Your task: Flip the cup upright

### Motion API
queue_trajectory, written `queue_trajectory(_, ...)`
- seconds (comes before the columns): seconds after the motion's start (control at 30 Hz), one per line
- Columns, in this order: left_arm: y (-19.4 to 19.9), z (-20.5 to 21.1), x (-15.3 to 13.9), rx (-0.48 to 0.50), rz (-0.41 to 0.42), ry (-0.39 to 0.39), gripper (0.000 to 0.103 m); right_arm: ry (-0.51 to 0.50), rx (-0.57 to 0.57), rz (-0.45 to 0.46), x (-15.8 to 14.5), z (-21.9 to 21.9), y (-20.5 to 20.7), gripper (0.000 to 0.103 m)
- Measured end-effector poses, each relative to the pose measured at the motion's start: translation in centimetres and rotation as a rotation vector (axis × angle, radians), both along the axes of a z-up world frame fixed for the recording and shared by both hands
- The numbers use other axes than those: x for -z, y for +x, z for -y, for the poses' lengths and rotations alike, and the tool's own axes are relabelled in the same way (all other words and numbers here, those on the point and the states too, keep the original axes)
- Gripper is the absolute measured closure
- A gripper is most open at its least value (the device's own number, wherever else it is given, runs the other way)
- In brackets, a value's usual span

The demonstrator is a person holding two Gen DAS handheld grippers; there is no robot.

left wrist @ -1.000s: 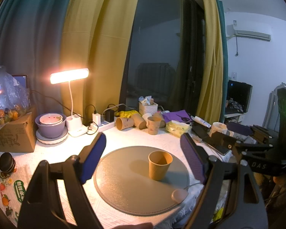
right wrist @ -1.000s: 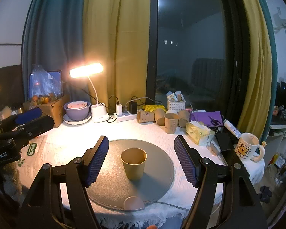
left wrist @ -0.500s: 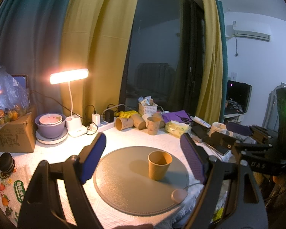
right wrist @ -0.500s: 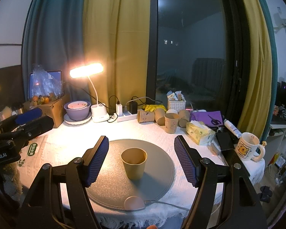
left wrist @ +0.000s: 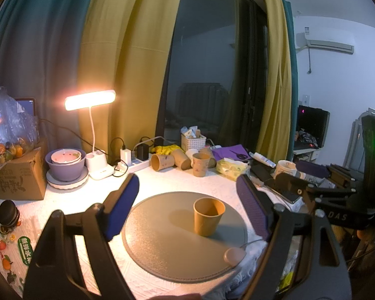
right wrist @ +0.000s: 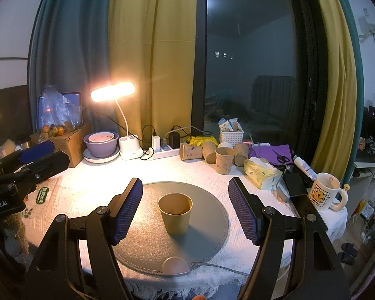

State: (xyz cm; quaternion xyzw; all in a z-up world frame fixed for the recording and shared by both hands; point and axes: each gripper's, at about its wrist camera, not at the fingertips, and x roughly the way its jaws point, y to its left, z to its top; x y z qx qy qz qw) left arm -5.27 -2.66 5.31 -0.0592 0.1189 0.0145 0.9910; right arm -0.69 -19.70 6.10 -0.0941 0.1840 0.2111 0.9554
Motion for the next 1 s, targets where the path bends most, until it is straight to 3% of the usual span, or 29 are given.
queue_trajectory(1.0,0.1,1.7,-0.5,0.01,-0.008,0.002,0.022,0.003,0.001,-0.003,0.1,-0.1,-0.1,0.029)
